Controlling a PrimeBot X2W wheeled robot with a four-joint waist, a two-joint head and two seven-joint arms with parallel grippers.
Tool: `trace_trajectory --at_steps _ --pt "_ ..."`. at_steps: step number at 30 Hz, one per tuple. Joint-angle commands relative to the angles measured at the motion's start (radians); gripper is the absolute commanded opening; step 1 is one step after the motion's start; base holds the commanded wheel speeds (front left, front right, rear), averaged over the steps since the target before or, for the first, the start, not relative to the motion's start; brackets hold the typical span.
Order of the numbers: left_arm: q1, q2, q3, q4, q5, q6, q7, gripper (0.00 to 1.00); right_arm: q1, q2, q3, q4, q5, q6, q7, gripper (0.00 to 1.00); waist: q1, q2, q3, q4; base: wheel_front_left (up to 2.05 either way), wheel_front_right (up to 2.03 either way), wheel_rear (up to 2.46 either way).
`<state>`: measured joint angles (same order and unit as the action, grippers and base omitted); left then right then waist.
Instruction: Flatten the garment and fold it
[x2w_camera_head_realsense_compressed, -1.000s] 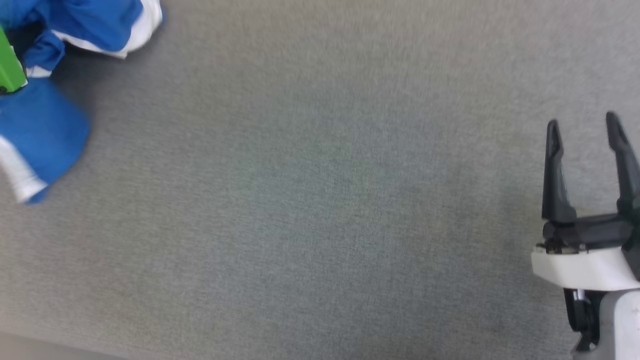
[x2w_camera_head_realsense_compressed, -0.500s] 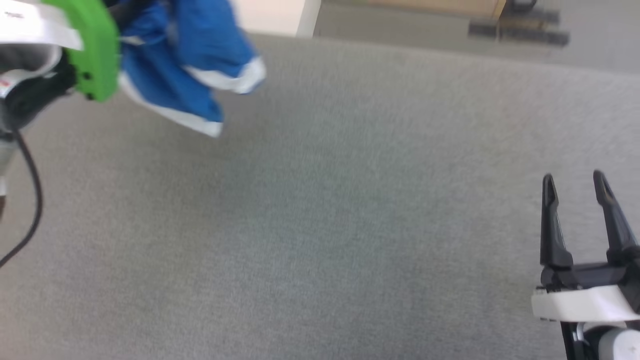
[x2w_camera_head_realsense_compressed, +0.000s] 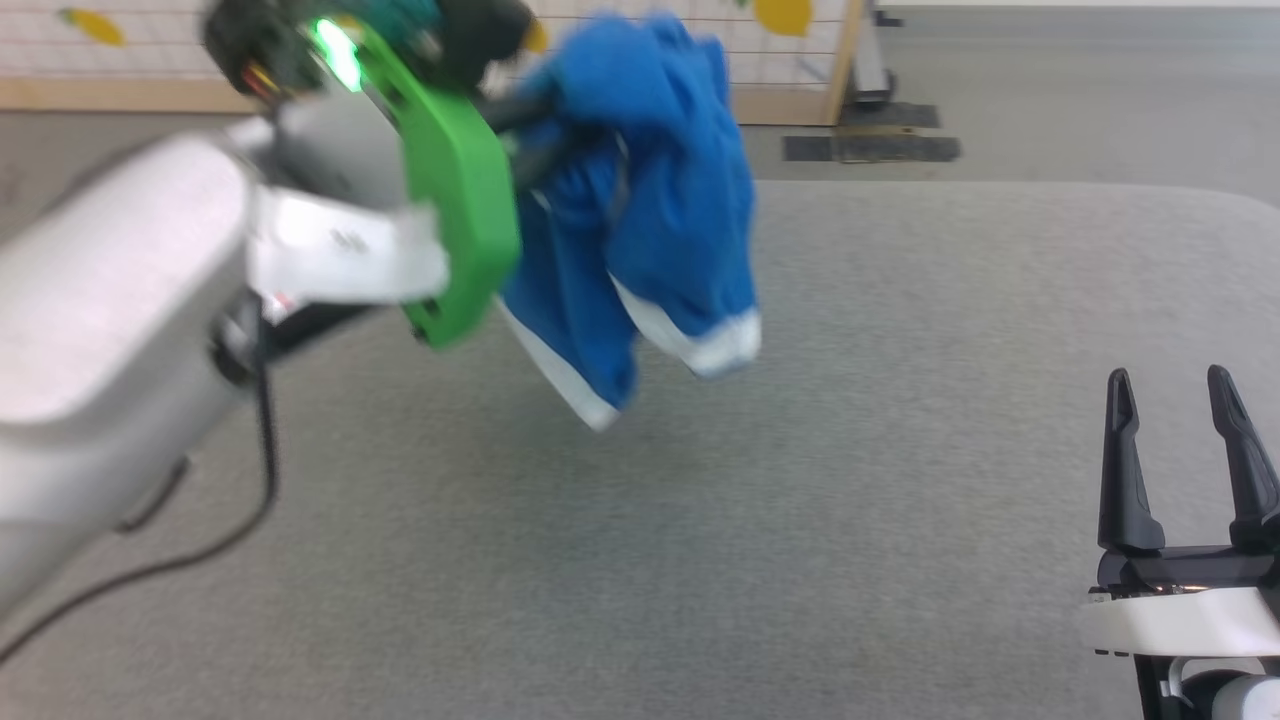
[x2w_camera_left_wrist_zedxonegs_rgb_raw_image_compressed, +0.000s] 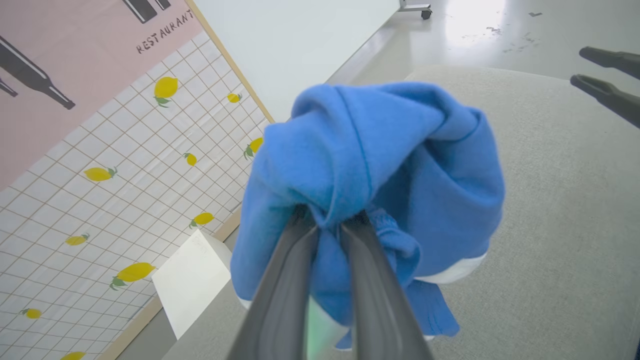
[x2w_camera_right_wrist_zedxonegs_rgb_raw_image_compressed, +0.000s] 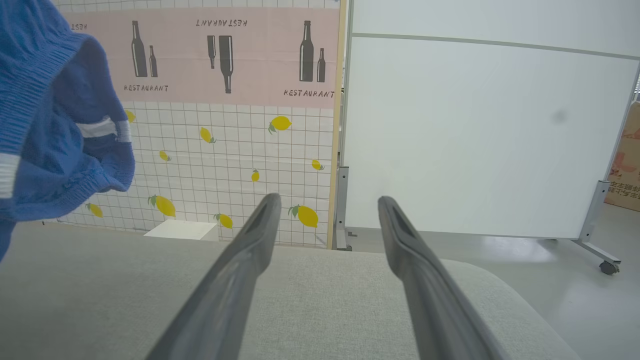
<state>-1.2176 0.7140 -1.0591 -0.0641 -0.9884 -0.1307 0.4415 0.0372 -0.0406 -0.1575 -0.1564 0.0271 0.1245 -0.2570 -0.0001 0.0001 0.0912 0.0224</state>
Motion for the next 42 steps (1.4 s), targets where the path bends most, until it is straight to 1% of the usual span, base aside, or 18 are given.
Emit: trace_trajectory --at_steps 1,6,11,17,21,23,24,25,26,27,30,34,36,38,39,42 --pt "0.036 -0.013 -0.019 0.001 -0.015 0.000 -0.012 0.00 0.003 0.001 0.000 -0.003 0.005 0.006 -0.005 1.00 0.0001 -0.0001 -0.008 -0.062 0.00 0.00 0.00" --pt "0.129 -0.043 -0.115 0.060 -0.013 0.000 -0.034 0.00 -0.011 0.001 0.001 -0.010 0.008 0.006 -0.005 1.00 0.0001 -0.0001 0.023 -0.097 0.00 0.00 0.00" --pt "0.250 -0.104 -0.183 0.183 -0.045 0.000 -0.065 0.00 -0.028 0.001 0.001 -0.016 0.008 0.006 -0.005 1.00 0.0001 -0.0001 0.056 -0.114 0.00 0.00 0.00" --pt "0.379 -0.187 -0.217 0.345 -0.039 0.000 -0.045 0.00 -0.044 0.001 0.002 -0.019 0.006 0.006 -0.005 1.00 0.0001 -0.0001 0.084 -0.120 0.00 0.00 0.00" --pt "0.453 -0.229 -0.220 0.408 0.002 0.000 -0.013 0.00 -0.050 0.001 0.003 -0.016 0.004 0.006 -0.005 1.00 0.0001 -0.0001 0.088 -0.118 0.00 0.00 0.00" --pt "0.471 -0.243 -0.221 0.425 0.019 0.000 -0.021 0.00 -0.050 0.001 0.003 -0.014 0.003 0.006 -0.005 1.00 0.0001 -0.0001 0.086 -0.114 0.00 0.00 0.00" --pt "0.474 -0.249 -0.221 0.435 0.034 0.000 -0.037 0.61 -0.050 0.001 0.003 -0.013 0.003 0.006 -0.005 1.00 0.0001 -0.0001 0.082 -0.110 0.00 0.00 0.00" --pt "0.470 -0.254 -0.221 0.447 0.047 0.000 -0.065 1.00 -0.048 0.001 0.002 -0.011 0.002 0.006 -0.005 1.00 0.0001 -0.0001 0.076 -0.105 0.00 0.00 0.00" --pt "0.466 -0.259 -0.221 0.455 0.056 0.000 -0.091 1.00 -0.046 0.001 0.002 -0.009 0.001 0.006 -0.005 1.00 0.0001 -0.0001 0.069 -0.101 0.00 0.00 0.00" --pt "0.450 -0.273 -0.217 0.479 0.080 0.000 -0.205 1.00 -0.033 0.001 0.004 -0.001 -0.001 0.006 -0.005 1.00 0.0001 -0.0001 0.037 -0.089 0.00 0.00 0.00" --pt "0.458 -0.291 -0.185 0.488 0.107 0.012 -0.342 1.00 -0.014 0.001 -0.003 0.006 0.002 0.006 -0.005 1.00 0.0001 -0.0001 -0.003 -0.074 0.00 0.00 0.00" --pt "0.496 -0.310 -0.134 0.451 0.127 0.061 -0.515 1.00 0.021 0.001 -0.019 0.012 0.005 0.006 -0.005 1.00 0.0001 -0.0001 -0.059 -0.044 0.00 0.00 0.00" --pt "0.509 -0.305 -0.111 0.435 0.156 0.112 -0.590 1.00 0.035 0.001 -0.020 0.013 0.005 0.006 -0.005 1.00 0.0001 -0.0001 -0.079 -0.031 0.00 0.00 0.00" --pt "0.526 -0.300 -0.071 0.412 0.175 0.177 -0.659 1.00 0.047 0.001 -0.024 0.012 0.006 0.006 -0.005 1.00 0.0001 -0.0001 -0.095 -0.015 0.00 0.00 0.00" --pt "0.535 -0.298 -0.048 0.400 0.183 0.204 -0.677 1.00 0.051 0.001 -0.027 0.012 0.007 0.006 -0.005 1.00 0.0001 -0.0001 -0.101 -0.008 0.00 0.00 0.00" --pt "0.566 -0.282 0.050 0.356 0.260 0.319 -0.701 1.00 0.058 0.001 -0.030 0.009 0.010 0.006 -0.005 1.00 0.0001 -0.0001 -0.108 0.011 0.00 0.00 0.00"
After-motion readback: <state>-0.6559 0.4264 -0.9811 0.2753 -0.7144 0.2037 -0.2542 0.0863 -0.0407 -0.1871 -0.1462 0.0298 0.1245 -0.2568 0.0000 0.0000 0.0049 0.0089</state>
